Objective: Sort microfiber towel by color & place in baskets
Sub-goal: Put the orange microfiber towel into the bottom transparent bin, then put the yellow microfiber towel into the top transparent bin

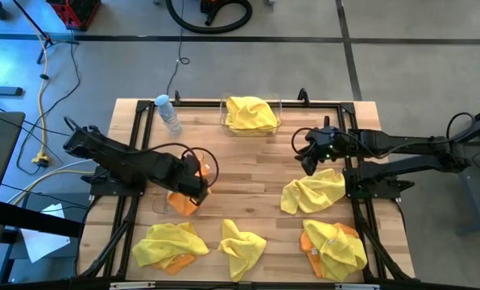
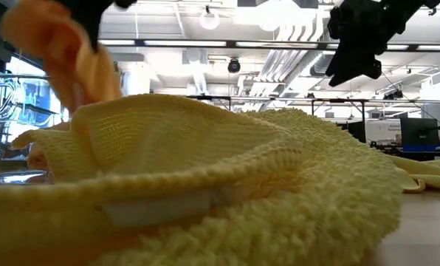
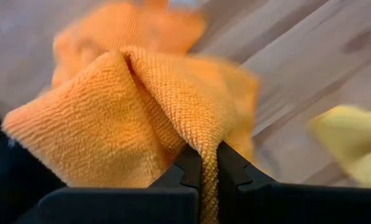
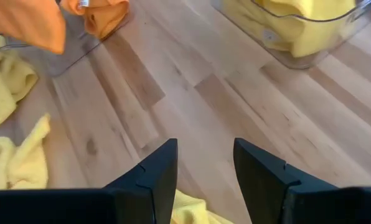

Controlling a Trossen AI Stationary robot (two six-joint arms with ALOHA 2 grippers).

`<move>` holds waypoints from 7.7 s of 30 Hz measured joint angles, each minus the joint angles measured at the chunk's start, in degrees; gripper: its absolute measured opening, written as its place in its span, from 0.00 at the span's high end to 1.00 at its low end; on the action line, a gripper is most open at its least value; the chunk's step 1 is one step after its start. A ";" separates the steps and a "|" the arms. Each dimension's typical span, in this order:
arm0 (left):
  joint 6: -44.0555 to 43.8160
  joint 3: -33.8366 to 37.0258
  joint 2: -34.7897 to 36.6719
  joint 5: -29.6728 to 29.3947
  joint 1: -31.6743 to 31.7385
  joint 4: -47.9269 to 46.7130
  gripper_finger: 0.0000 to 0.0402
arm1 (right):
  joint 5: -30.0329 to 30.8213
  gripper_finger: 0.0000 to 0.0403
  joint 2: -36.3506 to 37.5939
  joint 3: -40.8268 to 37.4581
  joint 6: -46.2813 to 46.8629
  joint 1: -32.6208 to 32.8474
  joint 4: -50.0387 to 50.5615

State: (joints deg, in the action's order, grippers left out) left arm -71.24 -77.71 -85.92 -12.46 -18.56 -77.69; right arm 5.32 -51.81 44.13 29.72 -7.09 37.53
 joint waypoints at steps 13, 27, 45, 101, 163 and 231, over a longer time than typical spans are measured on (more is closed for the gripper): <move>-3.71 10.80 0.01 10.73 2.53 -0.18 1.00 | 3.23 0.62 0.00 0.00 -0.10 0.00 0.12; -3.06 12.20 0.01 8.76 2.53 2.74 0.91 | 3.40 0.62 0.00 0.01 1.26 0.00 -0.04; 8.76 12.20 0.01 0.63 2.50 6.95 0.69 | 4.77 0.62 0.00 0.01 6.89 0.02 2.13; 54.94 12.15 13.15 -0.10 20.06 25.22 0.70 | 7.21 0.62 -22.61 0.03 60.26 30.14 19.60; 41.65 12.18 13.12 0.26 20.03 25.30 0.70 | -0.58 1.00 -39.96 28.84 -25.58 -21.84 -15.06; 61.60 26.43 48.86 -7.82 24.60 26.58 0.70 | -1.49 0.68 -73.69 56.79 1.33 -23.69 7.60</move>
State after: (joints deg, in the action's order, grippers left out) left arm -9.64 -51.29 -37.06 -20.27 6.04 -51.11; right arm 3.83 -125.50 100.92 31.05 -30.78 45.13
